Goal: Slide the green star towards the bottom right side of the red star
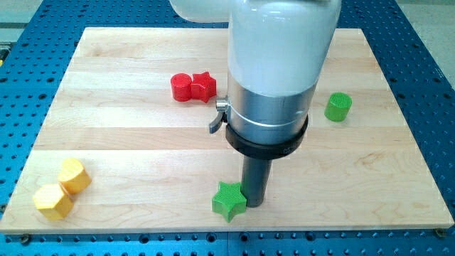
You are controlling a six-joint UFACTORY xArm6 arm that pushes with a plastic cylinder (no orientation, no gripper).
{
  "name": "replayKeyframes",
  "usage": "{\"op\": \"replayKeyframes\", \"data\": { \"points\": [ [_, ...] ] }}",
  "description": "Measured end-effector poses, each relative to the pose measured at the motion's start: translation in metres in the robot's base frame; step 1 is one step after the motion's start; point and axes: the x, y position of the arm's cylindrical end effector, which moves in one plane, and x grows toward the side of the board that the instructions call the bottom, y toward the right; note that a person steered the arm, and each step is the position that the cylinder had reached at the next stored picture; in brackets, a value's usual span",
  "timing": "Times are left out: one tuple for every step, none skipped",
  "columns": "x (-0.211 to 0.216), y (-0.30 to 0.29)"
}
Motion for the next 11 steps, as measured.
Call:
{"op": "replayKeyframes", "data": {
  "points": [
    [-0.046,-0.033],
    [-0.054,-0.107],
    [-0.018,-0.181],
    [0.033,-0.19],
    [0.034,-0.183],
    [0.035,-0.125],
    [0.033,-0.052],
    [0.018,-0.002],
    [0.022,0.002],
    [-0.02,0.0],
    [-0.057,0.014]
  ]
}}
